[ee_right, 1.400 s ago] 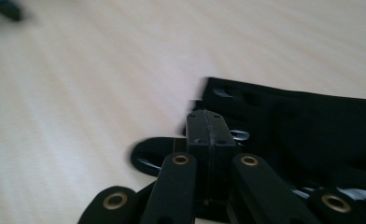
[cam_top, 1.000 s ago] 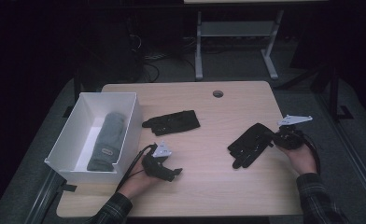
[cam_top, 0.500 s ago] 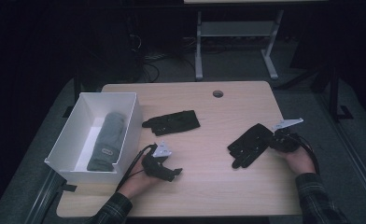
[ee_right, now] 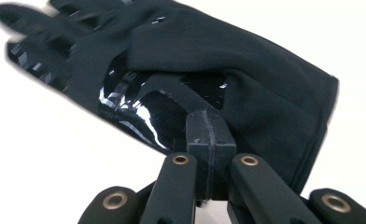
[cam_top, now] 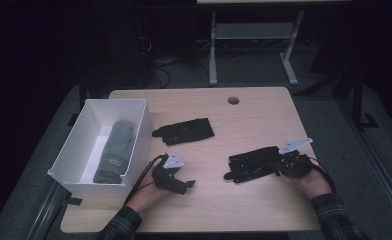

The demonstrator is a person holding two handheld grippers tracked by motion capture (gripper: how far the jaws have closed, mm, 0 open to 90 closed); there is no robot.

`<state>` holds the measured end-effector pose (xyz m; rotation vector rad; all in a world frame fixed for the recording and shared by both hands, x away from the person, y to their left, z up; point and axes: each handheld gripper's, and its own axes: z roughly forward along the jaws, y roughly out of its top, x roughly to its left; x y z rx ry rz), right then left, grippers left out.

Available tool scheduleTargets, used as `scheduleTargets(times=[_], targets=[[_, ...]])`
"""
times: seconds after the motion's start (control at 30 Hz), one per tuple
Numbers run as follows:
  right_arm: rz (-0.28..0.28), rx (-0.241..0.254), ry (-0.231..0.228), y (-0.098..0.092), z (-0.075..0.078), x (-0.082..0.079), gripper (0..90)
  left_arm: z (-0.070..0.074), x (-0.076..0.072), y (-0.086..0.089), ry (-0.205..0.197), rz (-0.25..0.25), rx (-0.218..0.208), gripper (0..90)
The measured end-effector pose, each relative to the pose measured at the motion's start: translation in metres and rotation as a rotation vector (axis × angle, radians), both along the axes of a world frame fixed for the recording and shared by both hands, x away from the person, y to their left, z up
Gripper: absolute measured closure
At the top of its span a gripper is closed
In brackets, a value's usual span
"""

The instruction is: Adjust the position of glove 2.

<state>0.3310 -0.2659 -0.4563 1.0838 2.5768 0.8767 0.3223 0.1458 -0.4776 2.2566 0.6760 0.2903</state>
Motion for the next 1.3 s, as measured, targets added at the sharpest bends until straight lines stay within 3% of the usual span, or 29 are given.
scheduleTargets(times=[0.17, 0.43, 0.57, 0.67, 0.8, 1.0, 1.2, 1.3], targets=[[0.087, 0.008, 0.005, 0.023, 0.0, -0.013, 90.0, 0.0, 0.0, 0.0, 0.0, -0.001, 0.001, 12.8], [0.221, 0.054, 0.049, 0.053, -0.001, -0.025, 90.0, 0.0, 0.0, 0.0, 0.0, -0.002, 0.001, 12.7], [0.269, 0.069, 0.061, 0.067, -0.001, -0.032, 90.0, 0.0, 0.0, 0.0, -0.002, -0.002, 0.002, 12.8], [0.286, 0.072, 0.043, 0.072, 0.002, -0.032, 90.0, 0.0, 0.0, 0.0, -0.003, -0.003, 0.003, 12.8], [0.258, 0.101, 0.005, 0.072, 0.01, -0.021, 90.0, 0.0, 0.0, 0.0, 0.001, 0.001, -0.003, 12.8], [0.22, 0.075, -0.064, 0.083, 0.015, 0.01, 90.0, 0.0, 0.001, -0.001, 0.002, -0.001, 0.001, 12.8], [0.223, 0.075, -0.07, 0.099, 0.012, 0.036, 90.0, 0.0, 0.001, 0.0, -0.002, -0.003, 0.003, 12.8], [0.226, 0.073, -0.055, 0.104, 0.009, 0.04, 90.0, 0.0, 0.001, -0.001, 0.001, -0.001, 0.001, 12.8]])
